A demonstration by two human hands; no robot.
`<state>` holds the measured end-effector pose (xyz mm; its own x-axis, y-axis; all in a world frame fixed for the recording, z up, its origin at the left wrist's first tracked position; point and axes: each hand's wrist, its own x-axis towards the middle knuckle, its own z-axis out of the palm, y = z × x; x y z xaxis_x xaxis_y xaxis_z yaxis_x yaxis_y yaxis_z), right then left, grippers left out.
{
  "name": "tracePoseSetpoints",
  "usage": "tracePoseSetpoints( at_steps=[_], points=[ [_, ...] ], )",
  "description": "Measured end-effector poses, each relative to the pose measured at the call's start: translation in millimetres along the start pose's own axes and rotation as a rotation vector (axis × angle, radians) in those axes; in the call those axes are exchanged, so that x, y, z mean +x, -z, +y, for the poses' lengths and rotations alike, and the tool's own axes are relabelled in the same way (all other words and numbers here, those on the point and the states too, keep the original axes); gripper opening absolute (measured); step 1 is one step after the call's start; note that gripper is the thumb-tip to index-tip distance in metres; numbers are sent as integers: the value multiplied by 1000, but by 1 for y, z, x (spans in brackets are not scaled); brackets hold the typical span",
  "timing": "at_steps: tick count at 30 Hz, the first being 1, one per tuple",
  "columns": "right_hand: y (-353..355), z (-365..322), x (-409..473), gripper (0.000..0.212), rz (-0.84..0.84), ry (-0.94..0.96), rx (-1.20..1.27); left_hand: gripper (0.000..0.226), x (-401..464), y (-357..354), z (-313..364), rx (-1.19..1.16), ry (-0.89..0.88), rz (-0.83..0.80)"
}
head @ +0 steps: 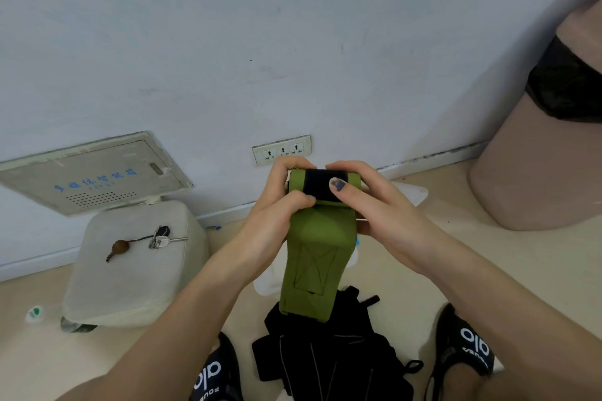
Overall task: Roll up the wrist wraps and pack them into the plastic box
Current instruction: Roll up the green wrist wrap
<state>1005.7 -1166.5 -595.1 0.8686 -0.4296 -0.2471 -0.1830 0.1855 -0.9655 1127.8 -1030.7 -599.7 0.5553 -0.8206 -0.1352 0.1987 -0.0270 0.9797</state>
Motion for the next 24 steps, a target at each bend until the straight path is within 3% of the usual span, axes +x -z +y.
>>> tracePoseSetpoints(
  at_steps=[7, 12, 19, 24],
  points=[
    [-3, 2, 1, 19, -1, 109, 29, 43, 1, -1, 1, 1, 4, 20],
    [-2, 3, 1, 28, -23, 164, 10, 23, 4, 2, -3, 6, 58, 64],
    [-4, 3, 4, 29, -57, 41, 54, 20, 0, 2, 1, -28, -2, 60],
    [-9, 7, 5, 26, 25, 48, -60, 26, -4, -3, -3, -39, -8, -10]
  ],
)
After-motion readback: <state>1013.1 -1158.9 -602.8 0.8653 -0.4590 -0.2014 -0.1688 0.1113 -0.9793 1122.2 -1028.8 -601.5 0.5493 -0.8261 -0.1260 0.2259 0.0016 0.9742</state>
